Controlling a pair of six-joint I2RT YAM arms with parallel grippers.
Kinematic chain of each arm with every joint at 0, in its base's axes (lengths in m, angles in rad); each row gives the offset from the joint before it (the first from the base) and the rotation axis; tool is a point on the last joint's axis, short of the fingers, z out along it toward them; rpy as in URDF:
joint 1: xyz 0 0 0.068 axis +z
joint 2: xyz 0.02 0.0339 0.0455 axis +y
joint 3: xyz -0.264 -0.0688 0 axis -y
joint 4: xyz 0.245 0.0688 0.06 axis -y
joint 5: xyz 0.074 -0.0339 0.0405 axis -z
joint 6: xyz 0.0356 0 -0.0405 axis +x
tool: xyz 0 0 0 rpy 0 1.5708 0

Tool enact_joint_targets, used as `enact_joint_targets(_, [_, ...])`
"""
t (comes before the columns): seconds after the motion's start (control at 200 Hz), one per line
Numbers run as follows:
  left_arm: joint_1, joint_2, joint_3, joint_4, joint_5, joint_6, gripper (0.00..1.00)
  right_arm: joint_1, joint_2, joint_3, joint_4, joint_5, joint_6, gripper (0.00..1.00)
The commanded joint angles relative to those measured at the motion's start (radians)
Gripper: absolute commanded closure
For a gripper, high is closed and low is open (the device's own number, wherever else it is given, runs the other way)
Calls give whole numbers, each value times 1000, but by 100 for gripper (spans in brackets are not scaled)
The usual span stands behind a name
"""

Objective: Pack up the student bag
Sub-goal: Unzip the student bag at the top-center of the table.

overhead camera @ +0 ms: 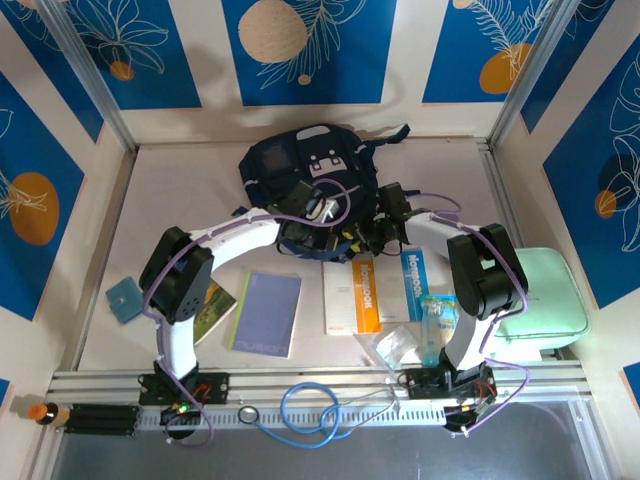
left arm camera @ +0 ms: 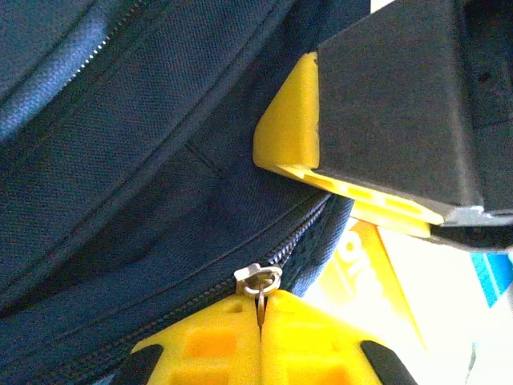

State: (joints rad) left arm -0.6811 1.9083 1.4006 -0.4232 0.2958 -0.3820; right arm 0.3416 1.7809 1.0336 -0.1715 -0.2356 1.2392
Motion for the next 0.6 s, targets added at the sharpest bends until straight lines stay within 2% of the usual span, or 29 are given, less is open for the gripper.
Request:
enact_joint_targets(0.0, [43,-73,-2,-184,21,154,100,-4,-54,40,-37,95,-76,76])
enact_joint_targets(0.2, [95,-106,-20,-279,-30,230,100,-4,-83,40,-60,155,-113,77])
enact_joint_targets(0.33, [129,-110,-22,-308,-76,230,100,-3,-87,45,-56,153,-132,77])
enact_joint_targets(0.595, [204,-74,4,-340,-288,268,100,4,-120,45,-43,152,-163,79])
